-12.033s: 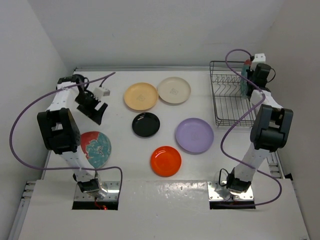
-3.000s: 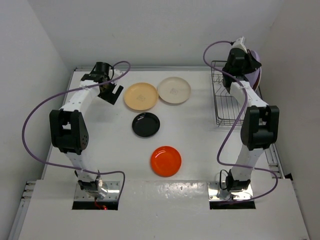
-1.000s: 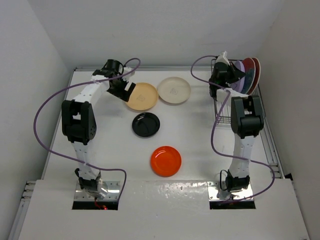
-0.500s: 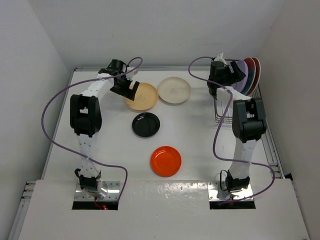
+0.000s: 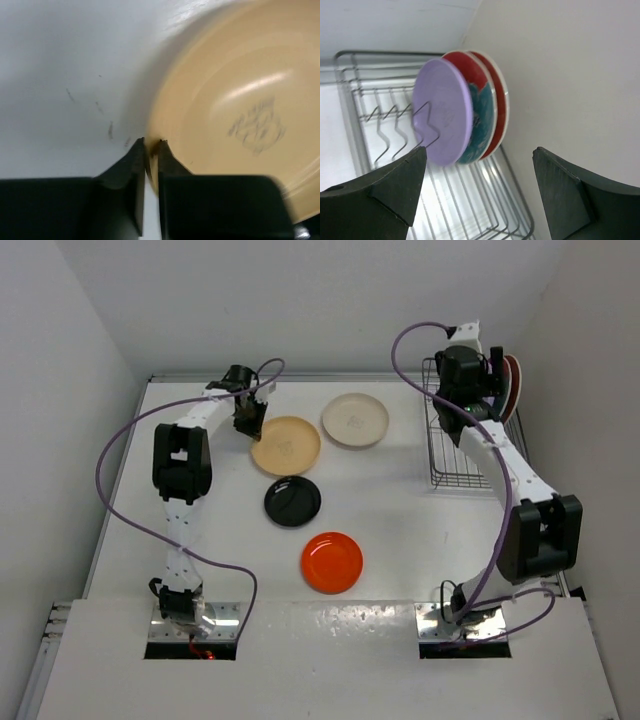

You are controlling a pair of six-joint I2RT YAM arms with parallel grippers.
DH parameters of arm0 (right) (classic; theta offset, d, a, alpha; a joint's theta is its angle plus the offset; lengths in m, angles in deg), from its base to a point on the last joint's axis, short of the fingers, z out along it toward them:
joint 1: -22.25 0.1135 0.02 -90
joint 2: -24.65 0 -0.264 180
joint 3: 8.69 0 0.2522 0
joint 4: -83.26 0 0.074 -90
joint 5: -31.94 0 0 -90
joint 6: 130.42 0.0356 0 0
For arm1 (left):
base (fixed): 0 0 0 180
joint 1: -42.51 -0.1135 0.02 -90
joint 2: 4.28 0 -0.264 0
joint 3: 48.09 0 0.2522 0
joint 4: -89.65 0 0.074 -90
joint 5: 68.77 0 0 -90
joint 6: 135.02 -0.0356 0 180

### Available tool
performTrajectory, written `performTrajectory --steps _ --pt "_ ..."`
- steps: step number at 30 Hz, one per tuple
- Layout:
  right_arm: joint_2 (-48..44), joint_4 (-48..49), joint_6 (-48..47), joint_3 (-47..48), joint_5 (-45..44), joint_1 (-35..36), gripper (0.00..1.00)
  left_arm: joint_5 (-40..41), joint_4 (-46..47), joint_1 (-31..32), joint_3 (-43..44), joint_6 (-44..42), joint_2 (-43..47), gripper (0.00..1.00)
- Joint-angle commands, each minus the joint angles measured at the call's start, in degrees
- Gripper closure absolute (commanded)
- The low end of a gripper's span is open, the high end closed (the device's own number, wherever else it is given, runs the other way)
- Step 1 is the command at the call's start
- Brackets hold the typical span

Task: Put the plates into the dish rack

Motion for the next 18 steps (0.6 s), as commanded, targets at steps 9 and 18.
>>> performTrajectory --steps 9,18 --pt "-5.83 -8.98 5.2 -3.86 9.52 8.48 0.12 1.58 -2.65 -5.32 -0.56 -0.61 6.18 1.0" --pt "-4.79 -18.22 10.39 -0.6 49.78 15.84 0.01 -10.72 -4.57 -4.55 3.38 -9.21 22.1 1.0"
